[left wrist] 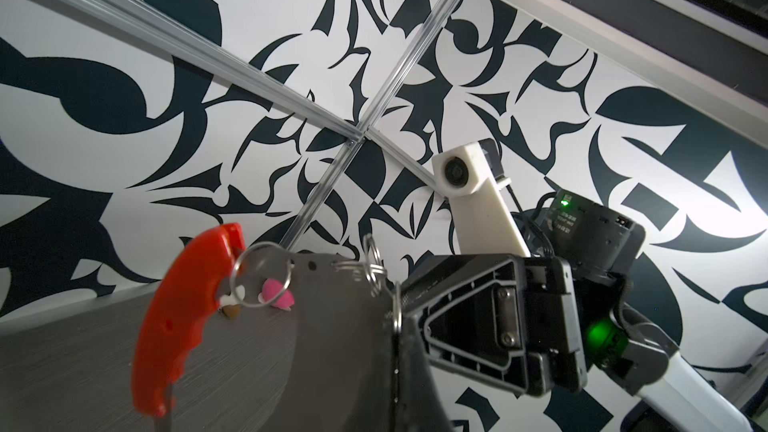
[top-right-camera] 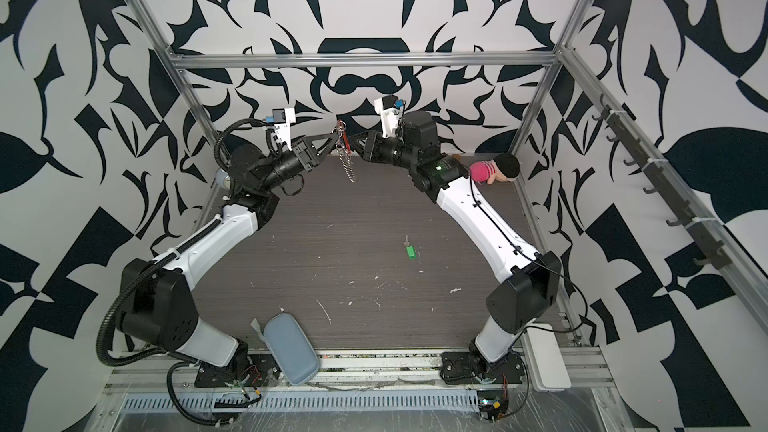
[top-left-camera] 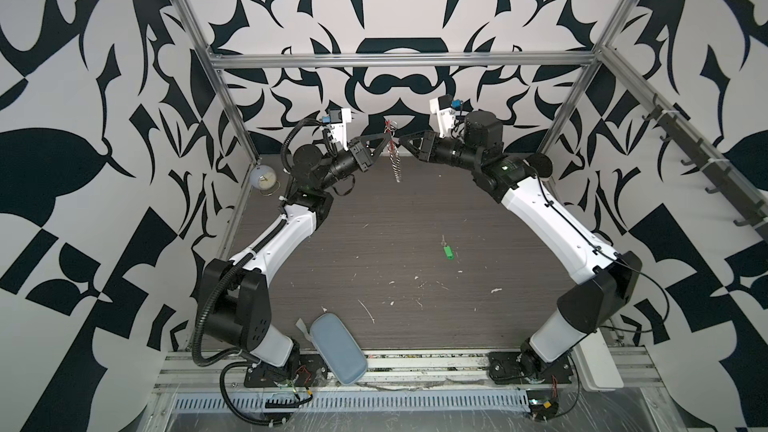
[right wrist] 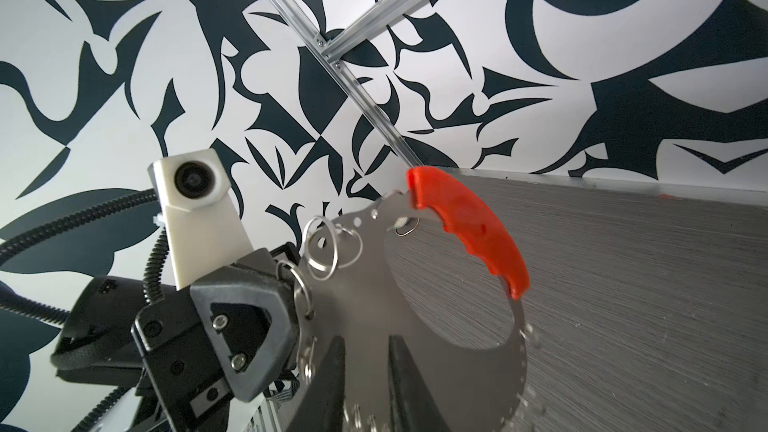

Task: Put the keys on the keyring
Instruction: 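Grasp the keyring's metal plate with the right gripper beside the left gripper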

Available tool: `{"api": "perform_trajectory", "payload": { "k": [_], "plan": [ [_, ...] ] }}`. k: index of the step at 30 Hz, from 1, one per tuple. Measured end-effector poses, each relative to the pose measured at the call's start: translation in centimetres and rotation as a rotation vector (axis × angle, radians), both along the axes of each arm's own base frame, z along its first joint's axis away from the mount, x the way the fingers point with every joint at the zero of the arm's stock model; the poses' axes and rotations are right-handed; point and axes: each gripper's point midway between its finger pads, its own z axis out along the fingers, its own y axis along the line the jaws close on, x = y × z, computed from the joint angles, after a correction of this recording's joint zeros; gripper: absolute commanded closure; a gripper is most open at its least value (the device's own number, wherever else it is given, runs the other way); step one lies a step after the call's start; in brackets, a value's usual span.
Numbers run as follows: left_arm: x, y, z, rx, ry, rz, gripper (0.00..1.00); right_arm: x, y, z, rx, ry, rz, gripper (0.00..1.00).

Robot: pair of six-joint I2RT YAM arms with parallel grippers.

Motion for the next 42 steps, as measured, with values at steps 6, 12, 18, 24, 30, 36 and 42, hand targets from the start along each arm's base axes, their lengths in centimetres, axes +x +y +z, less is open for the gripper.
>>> {"api": "perform_trajectory", "payload": {
  "k": [6, 12, 18, 24, 30, 36, 42],
  "plan": [
    [0.9, 0.2, 0.2, -0.069, 0.041, 0.007, 1.0, 1.2, 1.0, -0.7, 0.035, 0.031, 0.013, 0.77],
    [1.2, 0.1, 0.0, -0.098, 0.065, -0.009, 1.0, 2.1, 1.6, -1.5, 0.061, 0.062, 0.012, 0.77],
    [1.3, 0.2, -0.9, -0.099, 0.073, -0.002, 1.0, 2.3, 0.6, -3.9, -0.027, 0.113, -0.029, 0.74],
    [2.0, -0.3, -3.7, -0.051, 0.088, -0.001, 1.0, 1.9, -1.9, -3.9, -0.087, 0.098, -0.086, 0.73],
    [1.1, -0.8, -6.3, -0.002, 0.002, -0.033, 1.0, 0.0, -2.5, -0.8, -0.012, 0.01, -0.039, 0.71],
    [1.0, -1.0, -8.4, 0.011, -0.07, -0.068, 1.0, -1.1, -1.3, -1.2, 0.036, -0.002, 0.057, 0.7],
    [0.6, -0.8, -8.1, -0.001, -0.116, -0.093, 1.0, -1.1, -0.6, -1.7, 0.055, -0.008, 0.105, 0.7]
  ]
}}
